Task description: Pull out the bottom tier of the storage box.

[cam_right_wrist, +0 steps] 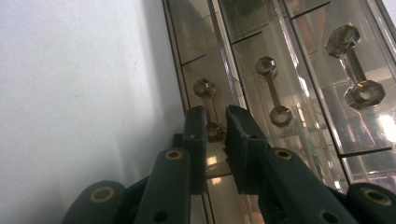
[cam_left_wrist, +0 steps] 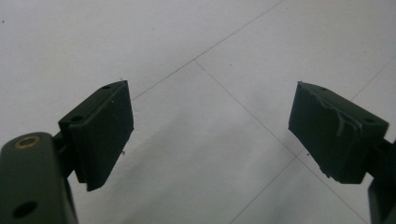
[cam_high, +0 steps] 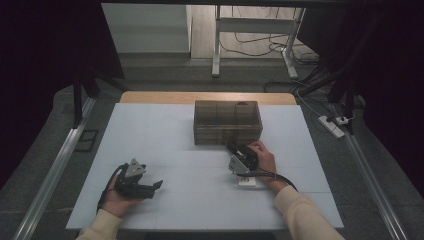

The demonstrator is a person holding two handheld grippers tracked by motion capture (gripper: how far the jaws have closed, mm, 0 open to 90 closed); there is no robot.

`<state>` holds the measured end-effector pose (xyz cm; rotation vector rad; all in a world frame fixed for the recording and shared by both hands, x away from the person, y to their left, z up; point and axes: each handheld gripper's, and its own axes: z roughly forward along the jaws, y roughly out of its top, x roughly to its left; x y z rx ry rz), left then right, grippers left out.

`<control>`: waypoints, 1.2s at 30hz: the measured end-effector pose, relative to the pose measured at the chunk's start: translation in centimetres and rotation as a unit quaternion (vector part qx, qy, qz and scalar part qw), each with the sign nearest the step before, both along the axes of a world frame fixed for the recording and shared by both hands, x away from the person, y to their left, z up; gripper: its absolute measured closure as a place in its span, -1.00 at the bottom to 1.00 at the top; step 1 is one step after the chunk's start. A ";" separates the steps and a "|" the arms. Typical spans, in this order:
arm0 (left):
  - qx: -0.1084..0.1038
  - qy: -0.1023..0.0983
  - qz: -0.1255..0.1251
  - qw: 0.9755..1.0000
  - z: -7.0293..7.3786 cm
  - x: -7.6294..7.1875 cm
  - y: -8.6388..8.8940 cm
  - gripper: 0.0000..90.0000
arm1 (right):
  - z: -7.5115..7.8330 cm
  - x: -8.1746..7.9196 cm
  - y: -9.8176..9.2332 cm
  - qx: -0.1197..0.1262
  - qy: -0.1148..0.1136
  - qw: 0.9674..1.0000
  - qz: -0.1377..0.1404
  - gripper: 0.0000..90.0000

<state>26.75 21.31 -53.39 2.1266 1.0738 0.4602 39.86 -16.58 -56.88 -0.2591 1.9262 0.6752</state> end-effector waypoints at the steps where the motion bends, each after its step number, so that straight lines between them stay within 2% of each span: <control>1: 0.000 0.000 0.000 1.000 0.0 0.0 0.0 -0.69 | 0.0 0.0 0.0 0.001 0.001 1.000 0.000 0.70; 36: 0.002 0.000 0.000 1.000 0.0 0.0 -0.1 -0.69 | 0.0 0.0 0.1 0.001 -0.004 1.000 0.007 0.71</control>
